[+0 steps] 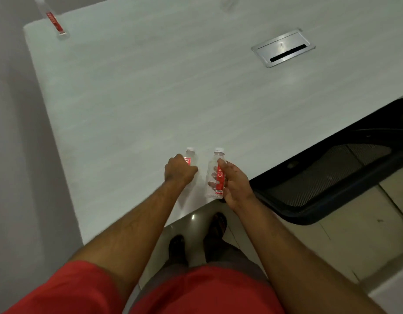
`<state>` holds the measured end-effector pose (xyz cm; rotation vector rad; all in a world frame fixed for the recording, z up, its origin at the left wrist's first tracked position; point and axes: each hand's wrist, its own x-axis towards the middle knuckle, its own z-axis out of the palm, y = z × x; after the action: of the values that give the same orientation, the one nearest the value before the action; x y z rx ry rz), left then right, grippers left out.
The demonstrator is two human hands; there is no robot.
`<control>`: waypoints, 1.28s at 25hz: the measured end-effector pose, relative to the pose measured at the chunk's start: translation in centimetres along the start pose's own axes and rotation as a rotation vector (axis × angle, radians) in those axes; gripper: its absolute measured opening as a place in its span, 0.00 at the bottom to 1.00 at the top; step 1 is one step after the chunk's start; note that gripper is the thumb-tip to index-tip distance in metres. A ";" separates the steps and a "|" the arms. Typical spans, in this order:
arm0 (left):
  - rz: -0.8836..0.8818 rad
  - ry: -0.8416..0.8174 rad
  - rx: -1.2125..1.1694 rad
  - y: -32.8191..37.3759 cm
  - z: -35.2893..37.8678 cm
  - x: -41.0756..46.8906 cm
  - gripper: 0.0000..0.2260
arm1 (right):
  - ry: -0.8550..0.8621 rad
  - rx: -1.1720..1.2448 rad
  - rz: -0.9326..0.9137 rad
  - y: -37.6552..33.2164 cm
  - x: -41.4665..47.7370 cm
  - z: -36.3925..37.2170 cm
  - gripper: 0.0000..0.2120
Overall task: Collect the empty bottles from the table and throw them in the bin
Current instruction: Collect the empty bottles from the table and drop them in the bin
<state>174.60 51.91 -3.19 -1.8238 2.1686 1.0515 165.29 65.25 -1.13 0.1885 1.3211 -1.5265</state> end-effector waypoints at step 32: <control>0.625 -0.692 -0.621 73.6 32.4 -28.1 0.13 | 0.493 0.095 -0.641 -51.8 -12.2 -62.4 0.05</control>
<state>104.78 95.85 17.88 -0.6311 2.0772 2.2562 100.78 112.84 16.11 0.2226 1.8095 -2.1786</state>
